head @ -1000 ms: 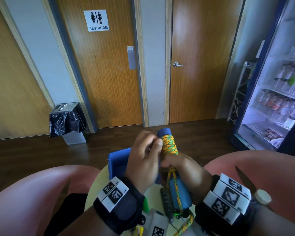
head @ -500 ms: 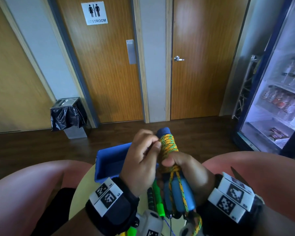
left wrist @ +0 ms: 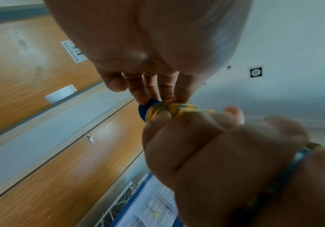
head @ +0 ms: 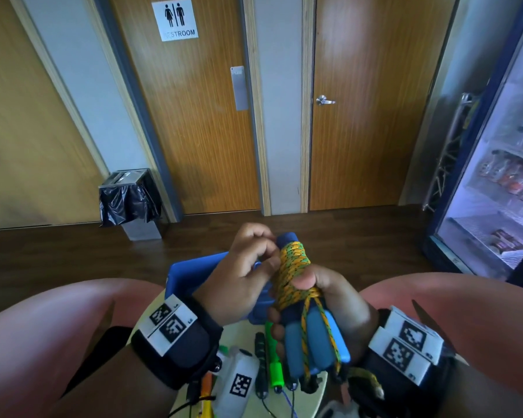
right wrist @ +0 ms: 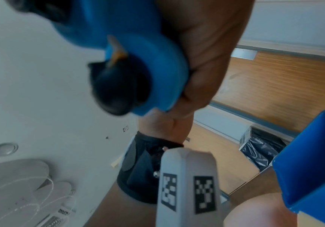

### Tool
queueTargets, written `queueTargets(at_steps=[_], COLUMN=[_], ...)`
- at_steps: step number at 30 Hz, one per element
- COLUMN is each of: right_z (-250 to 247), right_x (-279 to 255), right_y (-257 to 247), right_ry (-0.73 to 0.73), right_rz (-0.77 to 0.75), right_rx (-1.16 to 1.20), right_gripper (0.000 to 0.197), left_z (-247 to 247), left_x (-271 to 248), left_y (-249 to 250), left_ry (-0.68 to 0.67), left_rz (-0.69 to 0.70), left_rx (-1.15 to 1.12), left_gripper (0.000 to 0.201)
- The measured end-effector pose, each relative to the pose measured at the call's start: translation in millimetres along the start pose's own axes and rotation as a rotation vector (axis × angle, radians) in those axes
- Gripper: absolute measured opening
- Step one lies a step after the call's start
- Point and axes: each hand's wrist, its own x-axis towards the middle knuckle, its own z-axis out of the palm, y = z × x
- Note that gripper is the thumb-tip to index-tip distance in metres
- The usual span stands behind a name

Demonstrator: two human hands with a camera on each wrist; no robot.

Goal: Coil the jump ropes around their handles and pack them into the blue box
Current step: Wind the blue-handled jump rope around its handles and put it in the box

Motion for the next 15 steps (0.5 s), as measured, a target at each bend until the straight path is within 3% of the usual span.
queueTargets(at_steps=[2, 8, 11, 15], right_z=[-2.2, -2.9, 0.4, 10.6], right_x=[1.5, 11.9, 25.0, 44.3], right_y=[-0.9, 0.9, 5.6, 11.9], right_ry=[0.024, 0.091, 0.172, 0.241], right_rz=[-0.026, -0.057, -0.072, -0.078], right_rx=[-0.021, -0.103, -0.199, -0.264], right_gripper=[0.058, 0.035, 0.040, 0.046], left_z=[-0.3, 5.9, 5.3, -6.3], left_x=[0.4, -6.5, -12.1, -21.2], left_y=[0.1, -2.8, -9.4, -28.7], left_ry=[0.066, 0.221, 0.257, 0.281], left_rz=[0.006, -0.137, -0.187, -0.250], left_rx=[0.041, 0.037, 0.010, -0.197], left_gripper=[0.013, 0.014, 0.009, 0.005])
